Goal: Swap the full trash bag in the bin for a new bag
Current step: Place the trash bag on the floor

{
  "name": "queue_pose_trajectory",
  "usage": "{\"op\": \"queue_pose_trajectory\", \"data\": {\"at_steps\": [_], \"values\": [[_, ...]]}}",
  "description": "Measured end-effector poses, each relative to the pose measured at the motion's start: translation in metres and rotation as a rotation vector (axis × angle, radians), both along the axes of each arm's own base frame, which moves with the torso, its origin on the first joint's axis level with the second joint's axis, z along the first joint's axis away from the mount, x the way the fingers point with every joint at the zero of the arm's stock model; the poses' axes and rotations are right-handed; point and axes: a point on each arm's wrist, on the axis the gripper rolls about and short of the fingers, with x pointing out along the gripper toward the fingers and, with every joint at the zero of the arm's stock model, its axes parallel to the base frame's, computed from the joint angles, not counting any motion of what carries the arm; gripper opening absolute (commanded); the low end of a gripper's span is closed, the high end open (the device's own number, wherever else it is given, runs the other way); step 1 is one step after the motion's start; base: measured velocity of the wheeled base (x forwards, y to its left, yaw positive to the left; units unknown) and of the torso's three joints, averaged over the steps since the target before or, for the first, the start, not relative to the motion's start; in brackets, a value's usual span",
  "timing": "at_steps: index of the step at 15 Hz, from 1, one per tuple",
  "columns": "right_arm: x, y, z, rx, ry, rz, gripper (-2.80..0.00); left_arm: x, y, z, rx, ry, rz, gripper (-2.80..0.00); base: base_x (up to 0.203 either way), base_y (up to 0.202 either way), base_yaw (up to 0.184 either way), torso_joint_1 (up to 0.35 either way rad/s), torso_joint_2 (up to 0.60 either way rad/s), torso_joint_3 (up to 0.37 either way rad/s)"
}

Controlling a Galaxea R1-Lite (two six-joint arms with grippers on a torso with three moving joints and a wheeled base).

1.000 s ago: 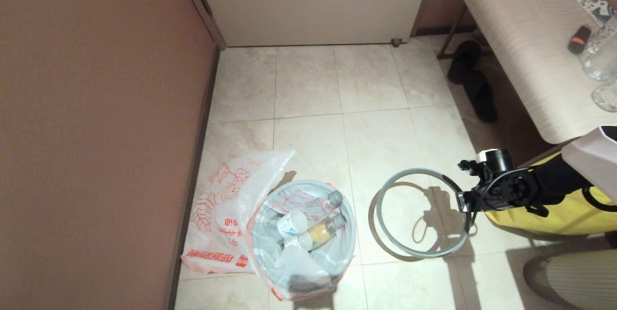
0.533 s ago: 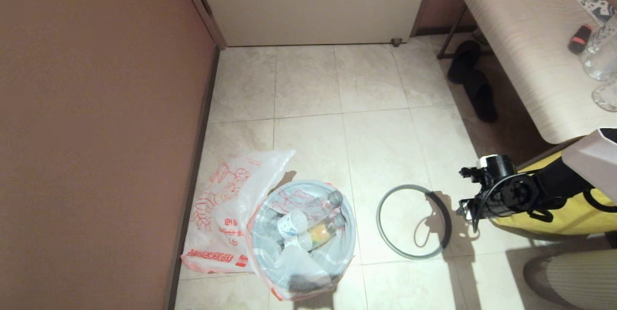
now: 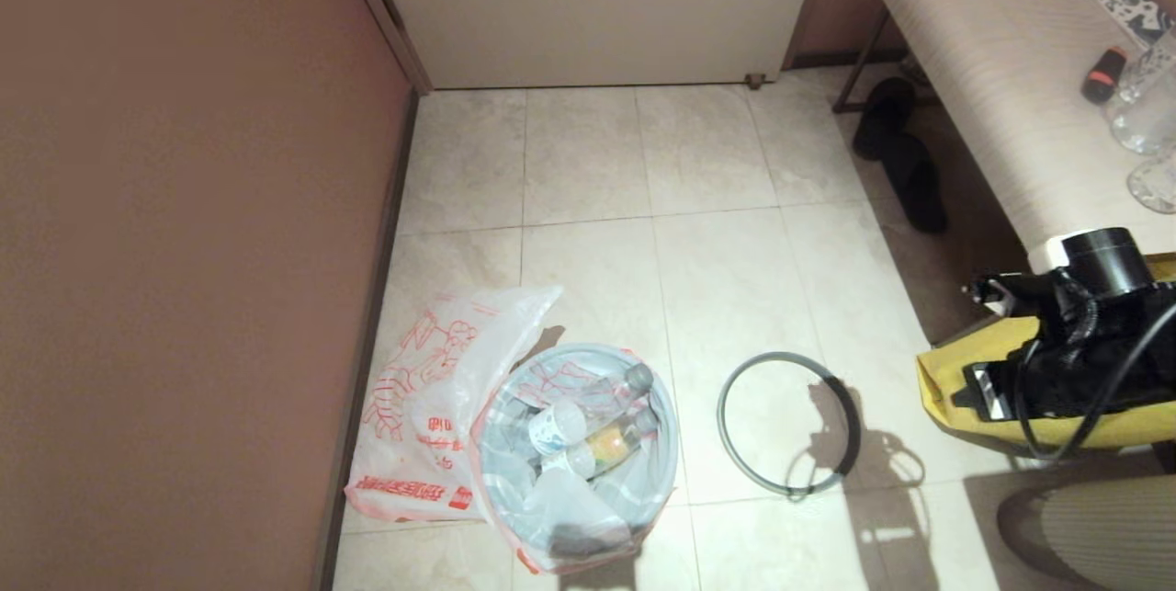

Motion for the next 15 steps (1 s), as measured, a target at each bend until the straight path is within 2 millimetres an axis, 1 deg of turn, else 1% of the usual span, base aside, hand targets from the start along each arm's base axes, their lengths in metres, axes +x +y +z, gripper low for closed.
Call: {"op": "queue_pose_trajectory", "data": {"at_steps": [2,3,5,6,8,11,13,15], "values": [[-0.036,0.012,0.019,0.037,0.014,0.013,-2.8,0.0,0.0,0.0,0.0,0.0,0.0,-2.8,0.0,0.0,0.0,0.0,0.0,0.0],[-0.051,0.018,0.025,0.06,0.033,0.02,-2.8,0.0,0.0,0.0,0.001,0.0,0.0,-2.8,0.0,0.0,0.0,0.0,0.0,0.0],[-0.068,0.032,0.032,0.098,0.035,0.04,-2.8,0.0,0.0,0.0,0.0,0.0,0.0,-2.8,0.0,0.0,0.0,0.0,0.0,0.0],[-0.071,0.039,0.034,0.111,0.028,0.063,-2.8,0.0,0.0,0.0,0.0,0.0,0.001,-2.8,0.0,0.0,0.0,0.0,0.0,0.0],[-0.072,0.058,0.037,0.137,0.022,0.118,-2.8,0.0,0.0,0.0,0.001,0.0,0.0,-2.8,0.0,0.0,0.0,0.0,0.0,0.0],[-0.061,0.085,0.043,0.195,0.004,0.205,-2.8,0.0,0.0,0.0,0.0,0.0,0.0,-2.8,0.0,0.0,0.0,0.0,0.0,0.0],[-0.051,0.099,0.039,0.248,0.012,0.261,-2.8,0.0,0.0,0.0,0.001,0.0,0.0,-2.8,0.0,0.0,0.0,0.0,0.0,0.0],[-0.038,0.115,0.027,0.297,0.035,0.3,-2.8,0.0,0.0,0.0,0.001,0.0,0.0,-2.8,0.0,0.0,0.0,0.0,0.0,0.0]]}}
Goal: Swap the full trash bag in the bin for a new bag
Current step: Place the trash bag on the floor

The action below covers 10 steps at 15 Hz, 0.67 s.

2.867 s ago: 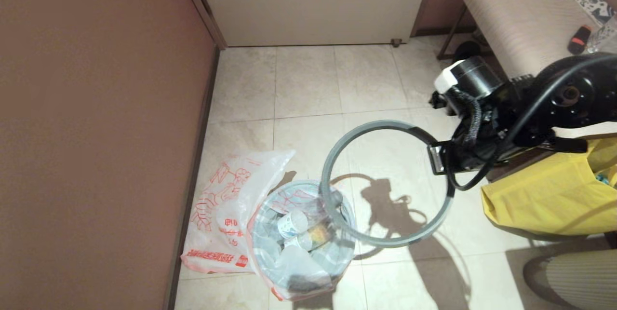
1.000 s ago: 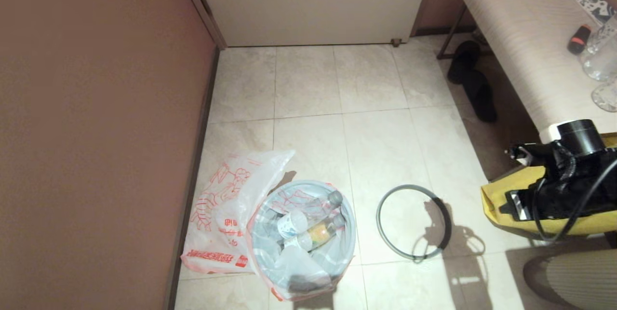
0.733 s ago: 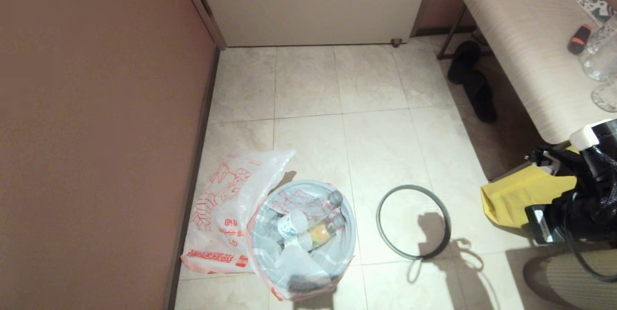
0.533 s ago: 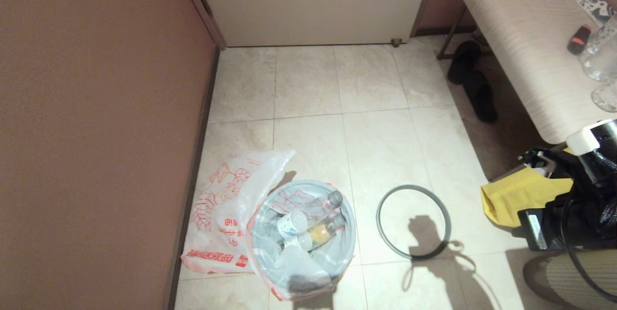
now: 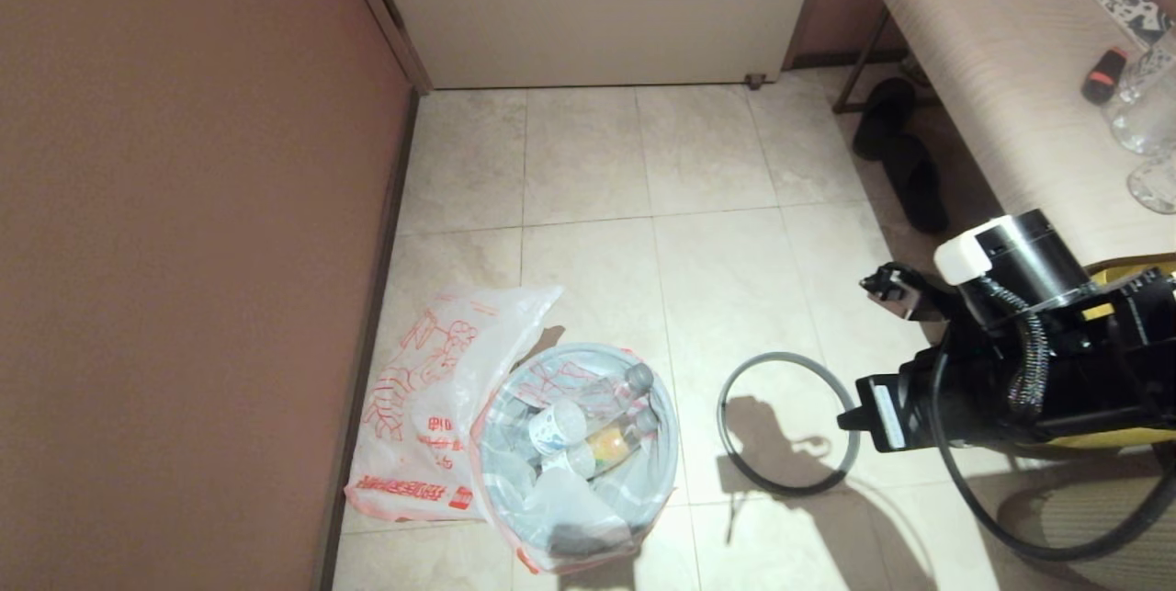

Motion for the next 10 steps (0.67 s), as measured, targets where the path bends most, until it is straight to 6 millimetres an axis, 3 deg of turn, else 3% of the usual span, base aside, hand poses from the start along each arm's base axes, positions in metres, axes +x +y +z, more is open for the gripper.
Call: {"op": "queue_pose_trajectory", "data": {"at_steps": [4,6,10], "values": [[0.028,0.04,-0.026,0.011,0.005,0.06,-2.8,0.0,0.0,0.0,0.0,0.0,0.0,-2.8,0.0,0.0,0.0,0.0,0.0,0.0],[0.031,0.064,-0.033,0.007,0.007,0.087,-2.8,0.0,0.0,0.0,0.0,0.0,0.0,-2.8,0.0,0.0,0.0,0.0,0.0,0.0],[0.048,0.087,-0.058,-0.035,0.038,0.123,-2.8,0.0,0.0,0.0,0.0,0.0,0.0,-2.8,0.0,0.0,0.0,0.0,0.0,0.0]]}}
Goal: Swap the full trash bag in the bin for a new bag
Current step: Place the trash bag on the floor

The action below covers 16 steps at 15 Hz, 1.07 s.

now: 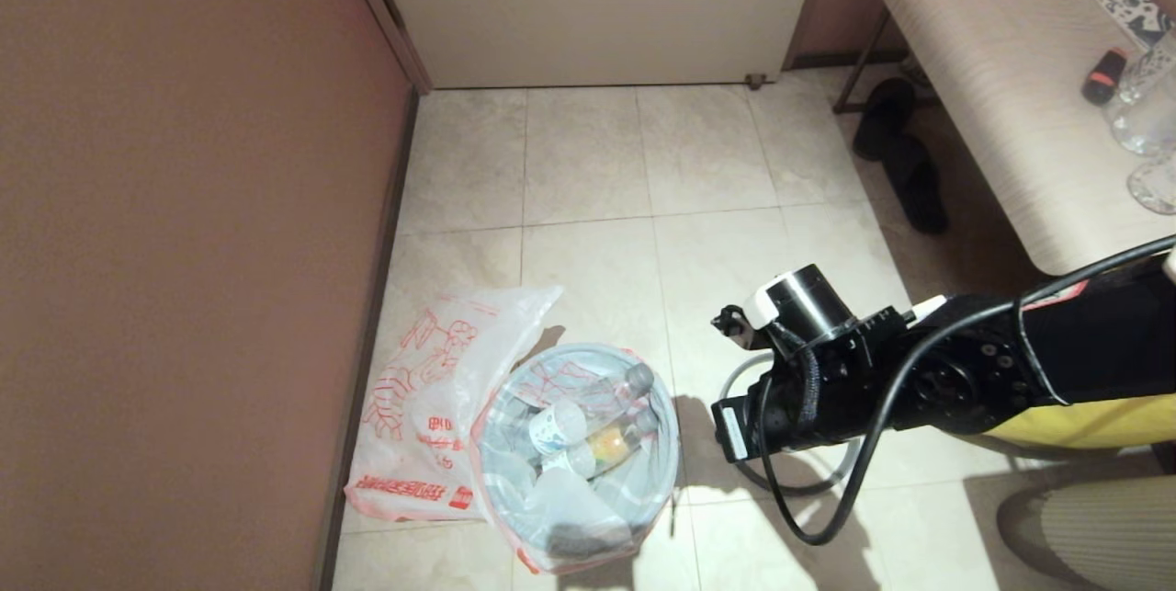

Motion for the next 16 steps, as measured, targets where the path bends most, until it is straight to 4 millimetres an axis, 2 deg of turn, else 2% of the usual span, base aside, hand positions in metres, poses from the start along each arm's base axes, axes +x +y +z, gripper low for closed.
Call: {"op": "queue_pose_trajectory", "data": {"at_steps": [4,7,11,16], "values": [[0.009,0.005,-0.027,-0.045,0.058,-0.009,-2.8,0.0,0.0,0.0,0.0,0.0,0.0,-2.8,0.0,0.0,0.0,0.0,0.0,0.0],[0.019,0.002,-0.039,-0.061,0.064,-0.039,-2.8,0.0,0.0,0.0,0.0,0.0,0.0,-2.8,0.0,0.0,0.0,0.0,0.0,0.0],[0.046,0.003,-0.046,-0.026,-0.054,-0.076,-2.8,0.0,0.0,0.0,0.0,0.0,0.0,-2.8,0.0,0.0,0.0,0.0,0.0,0.0],[0.078,-0.011,-0.061,0.075,-0.14,-0.114,-2.8,0.0,0.0,0.0,0.0,0.0,0.0,-2.8,0.0,0.0,0.0,0.0,0.0,0.0]]}}
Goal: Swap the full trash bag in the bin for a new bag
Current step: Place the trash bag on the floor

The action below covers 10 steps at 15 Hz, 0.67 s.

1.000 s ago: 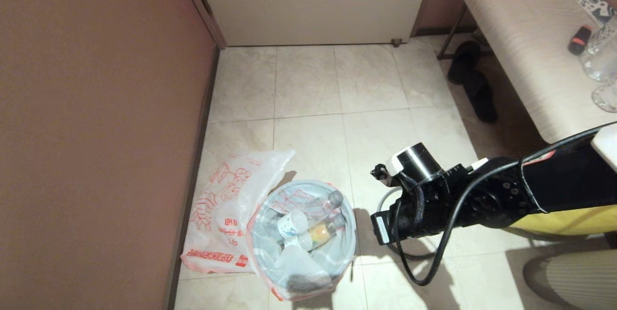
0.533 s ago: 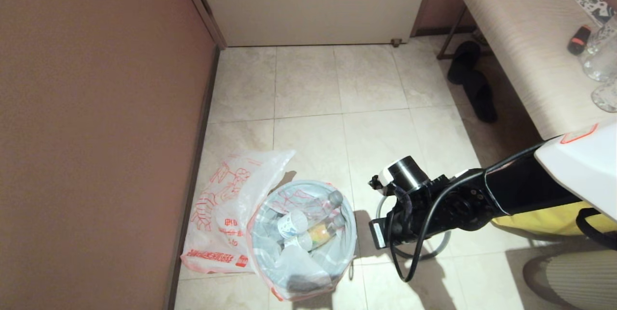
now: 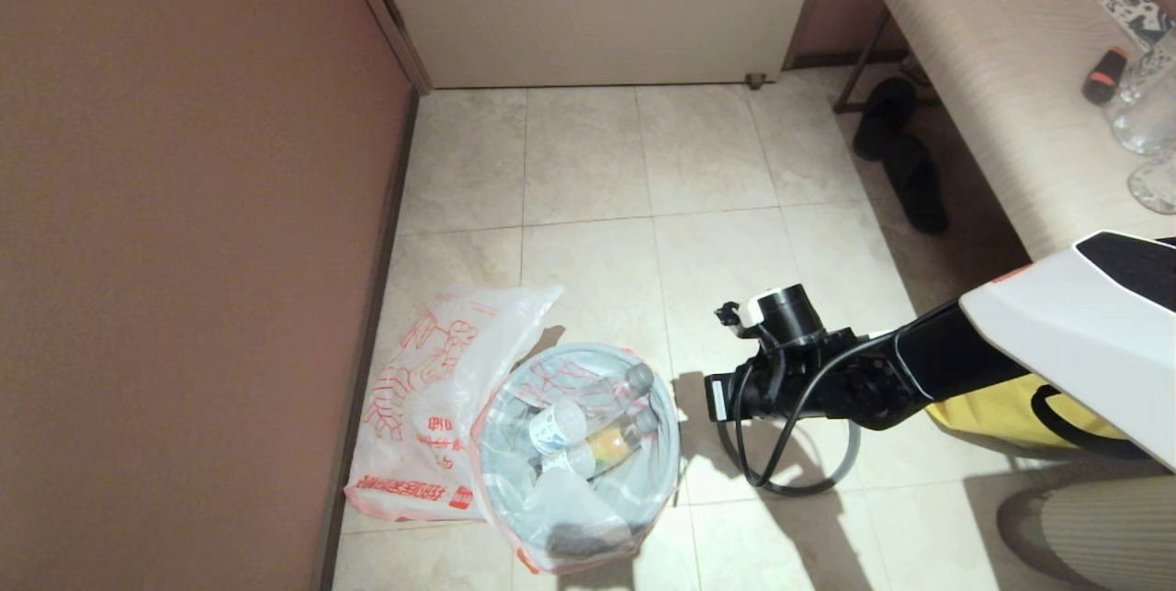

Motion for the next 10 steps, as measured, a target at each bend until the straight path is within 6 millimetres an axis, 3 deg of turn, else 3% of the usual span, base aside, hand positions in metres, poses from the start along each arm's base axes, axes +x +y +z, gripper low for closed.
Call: {"op": "queue_pose_trajectory", "data": {"at_steps": [3,6,10], "values": [[0.004,0.005,-0.021,-0.009,0.02,0.009,-2.8,0.0,0.0,0.0,0.0,0.0,0.0,-2.8,0.0,0.0,0.0,0.0,0.0,0.0],[-0.001,0.009,-0.027,-0.011,0.045,0.031,-2.8,0.0,0.0,0.0,0.0,-0.001,0.0,-2.8,0.0,0.0,0.0,0.0,0.0,0.0],[-0.038,0.044,0.007,0.056,0.011,0.188,-2.8,0.0,0.0,0.0,0.0,0.0,0.0,-2.8,0.0,0.0,0.0,0.0,0.0,0.0]]}}
